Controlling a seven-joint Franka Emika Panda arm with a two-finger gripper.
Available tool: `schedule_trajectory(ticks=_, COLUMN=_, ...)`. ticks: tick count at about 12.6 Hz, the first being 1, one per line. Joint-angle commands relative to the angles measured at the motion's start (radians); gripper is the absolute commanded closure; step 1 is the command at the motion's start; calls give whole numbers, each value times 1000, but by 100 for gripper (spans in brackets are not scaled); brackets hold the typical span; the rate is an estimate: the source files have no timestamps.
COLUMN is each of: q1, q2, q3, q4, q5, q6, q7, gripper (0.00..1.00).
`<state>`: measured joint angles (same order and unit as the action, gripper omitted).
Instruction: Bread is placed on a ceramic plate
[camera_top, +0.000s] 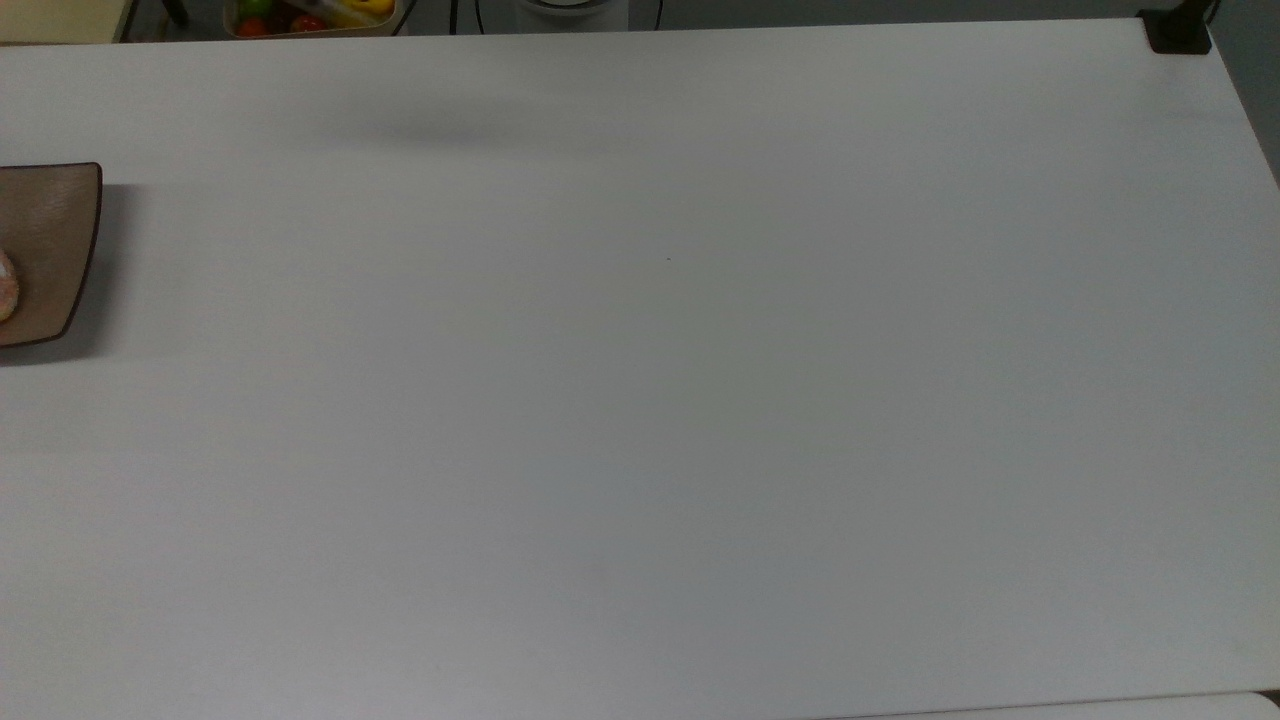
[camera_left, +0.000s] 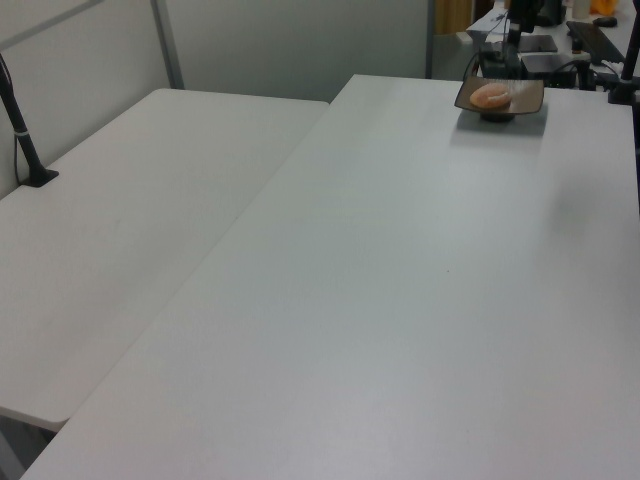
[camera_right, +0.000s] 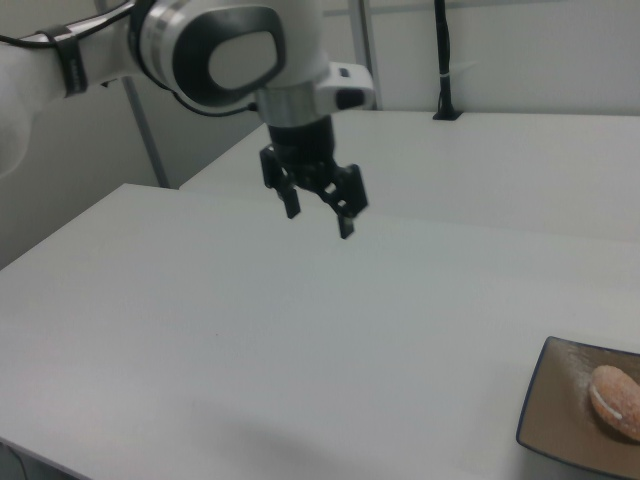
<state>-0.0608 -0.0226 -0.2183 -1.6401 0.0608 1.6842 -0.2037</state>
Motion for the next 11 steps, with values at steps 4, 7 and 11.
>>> schedule_trajectory(ticks=4, q1=88, q2=-10, q3=146, q4=-10, q5=-61, q6=9, q7=228, gripper=0)
schedule_trajectory(ticks=7, q1=102, q2=-8, q3=174, q4=-10, q5=-53, q6=12, q7=231, gripper=0)
schedule_trajectory(ticks=11, q1=104, q2=-8, q3=223, q4=-15, q5=-44, q6=8, q7=244, gripper=0)
